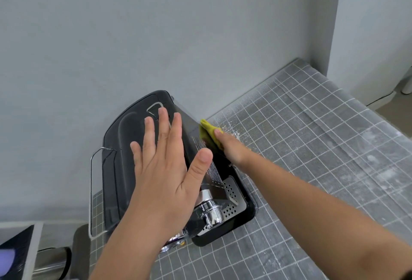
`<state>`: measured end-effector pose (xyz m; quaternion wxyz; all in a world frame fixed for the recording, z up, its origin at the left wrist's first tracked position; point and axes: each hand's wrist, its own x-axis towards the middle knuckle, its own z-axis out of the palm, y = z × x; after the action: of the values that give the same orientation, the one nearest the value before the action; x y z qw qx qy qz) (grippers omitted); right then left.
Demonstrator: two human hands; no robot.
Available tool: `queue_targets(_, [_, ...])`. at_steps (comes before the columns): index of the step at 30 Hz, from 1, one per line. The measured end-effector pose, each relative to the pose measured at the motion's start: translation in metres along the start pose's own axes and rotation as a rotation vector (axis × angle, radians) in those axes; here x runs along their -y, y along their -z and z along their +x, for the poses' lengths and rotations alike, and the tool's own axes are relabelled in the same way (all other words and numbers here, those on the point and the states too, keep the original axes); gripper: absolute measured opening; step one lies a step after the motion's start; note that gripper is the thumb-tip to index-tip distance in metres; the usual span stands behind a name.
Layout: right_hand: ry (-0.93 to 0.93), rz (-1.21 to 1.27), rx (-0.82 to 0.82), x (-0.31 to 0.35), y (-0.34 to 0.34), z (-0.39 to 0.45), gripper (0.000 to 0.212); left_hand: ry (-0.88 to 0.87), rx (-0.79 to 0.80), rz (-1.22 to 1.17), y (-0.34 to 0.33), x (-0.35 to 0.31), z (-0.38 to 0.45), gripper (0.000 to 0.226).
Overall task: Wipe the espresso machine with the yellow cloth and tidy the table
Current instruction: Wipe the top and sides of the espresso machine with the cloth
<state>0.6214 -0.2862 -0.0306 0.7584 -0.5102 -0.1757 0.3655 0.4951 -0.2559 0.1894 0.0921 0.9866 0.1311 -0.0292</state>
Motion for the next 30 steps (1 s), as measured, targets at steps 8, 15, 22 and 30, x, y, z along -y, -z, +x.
queue_targets(8, [0.005,0.208,0.182,0.039,-0.013,0.011,0.056,-0.004,-0.005,0.006,-0.001,0.001,0.001,0.094])
queue_targets(15, [-0.245,0.079,0.024,-0.002,0.018,0.000,0.055,-0.013,-0.018,0.017,-0.001,0.001,0.001,0.092])
queue_targets(22, [0.015,0.202,0.262,0.074,-0.018,-0.006,0.045,-0.014,-0.028,0.020,-0.002,0.002,0.001,0.089])
queue_targets(30, [-0.313,0.188,0.064,-0.007,0.025,0.012,0.095,-0.019,-0.024,0.025,-0.001,0.001,0.002,0.091])
